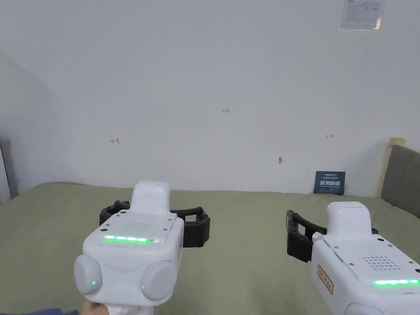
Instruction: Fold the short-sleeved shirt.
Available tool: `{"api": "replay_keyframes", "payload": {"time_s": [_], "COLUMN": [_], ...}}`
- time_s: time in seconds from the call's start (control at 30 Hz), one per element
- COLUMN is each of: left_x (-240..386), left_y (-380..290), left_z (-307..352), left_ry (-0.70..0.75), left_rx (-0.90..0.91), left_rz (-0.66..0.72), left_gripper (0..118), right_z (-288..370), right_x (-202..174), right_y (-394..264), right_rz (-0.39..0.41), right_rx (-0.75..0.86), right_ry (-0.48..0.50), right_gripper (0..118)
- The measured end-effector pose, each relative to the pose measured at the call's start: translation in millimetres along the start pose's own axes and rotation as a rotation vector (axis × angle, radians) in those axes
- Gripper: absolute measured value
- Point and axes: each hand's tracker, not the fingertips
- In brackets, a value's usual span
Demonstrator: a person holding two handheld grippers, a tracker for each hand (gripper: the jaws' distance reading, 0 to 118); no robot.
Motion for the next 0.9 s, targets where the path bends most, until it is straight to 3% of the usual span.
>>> {"api": "replay_keyframes", "payload": {"time_s": [0.2, 0.8, 0.9], "left_x": [7, 3, 7], "left_y": [0, 4, 2], "left_z": [2, 2, -10], "left_ry": [0.043, 0.001, 0.121], "left_rx": [0.004, -0.018, -0.05], "left_rz": [-0.085, -0.039, -0.065], "left_gripper": [118, 118, 118], "right_z": [1, 3, 3], "right_x": [-3, -2, -3], "right_y": [1, 5, 5], "right_rz": [0.008, 0.011, 0.009], "right_rx": [0.005, 0.0, 0.001], "right_ry": [-0.001, 0.006, 0.013], "right_gripper": [72, 72, 72]}}
